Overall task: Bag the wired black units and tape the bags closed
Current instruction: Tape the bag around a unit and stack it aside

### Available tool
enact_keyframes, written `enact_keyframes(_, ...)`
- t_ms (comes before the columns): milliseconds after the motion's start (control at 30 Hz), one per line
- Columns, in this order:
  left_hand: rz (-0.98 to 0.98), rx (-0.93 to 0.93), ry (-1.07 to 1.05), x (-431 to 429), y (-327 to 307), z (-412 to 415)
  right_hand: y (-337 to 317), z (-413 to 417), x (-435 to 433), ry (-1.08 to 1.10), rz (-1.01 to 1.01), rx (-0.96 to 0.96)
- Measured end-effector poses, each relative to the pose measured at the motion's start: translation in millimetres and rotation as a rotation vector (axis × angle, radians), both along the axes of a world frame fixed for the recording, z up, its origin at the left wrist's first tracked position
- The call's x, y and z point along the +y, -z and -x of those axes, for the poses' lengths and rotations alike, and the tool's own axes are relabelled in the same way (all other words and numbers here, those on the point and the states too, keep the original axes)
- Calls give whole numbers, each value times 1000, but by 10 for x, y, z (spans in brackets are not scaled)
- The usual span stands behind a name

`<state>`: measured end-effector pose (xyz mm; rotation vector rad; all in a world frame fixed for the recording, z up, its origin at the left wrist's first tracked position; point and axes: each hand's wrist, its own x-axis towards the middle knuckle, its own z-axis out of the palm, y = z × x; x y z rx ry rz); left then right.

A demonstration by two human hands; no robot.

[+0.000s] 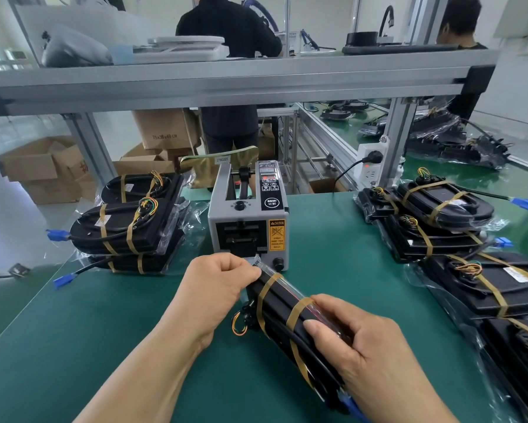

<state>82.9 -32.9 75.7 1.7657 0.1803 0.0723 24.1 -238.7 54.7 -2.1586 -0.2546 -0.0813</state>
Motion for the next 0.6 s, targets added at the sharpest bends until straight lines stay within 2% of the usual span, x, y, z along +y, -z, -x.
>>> enact_keyframes(233, -23, -5, -14, -18, -7, -1, -5, 1, 8, -6, -3, -4)
enact_keyframes(433, -210, -47, -47, 7, 9, 7, -12, 5, 12, -13, -4, -10)
enact_keyframes(600, -81, 10, -85, 25, 61, -3, -3, 7, 16, -5, 2, -15)
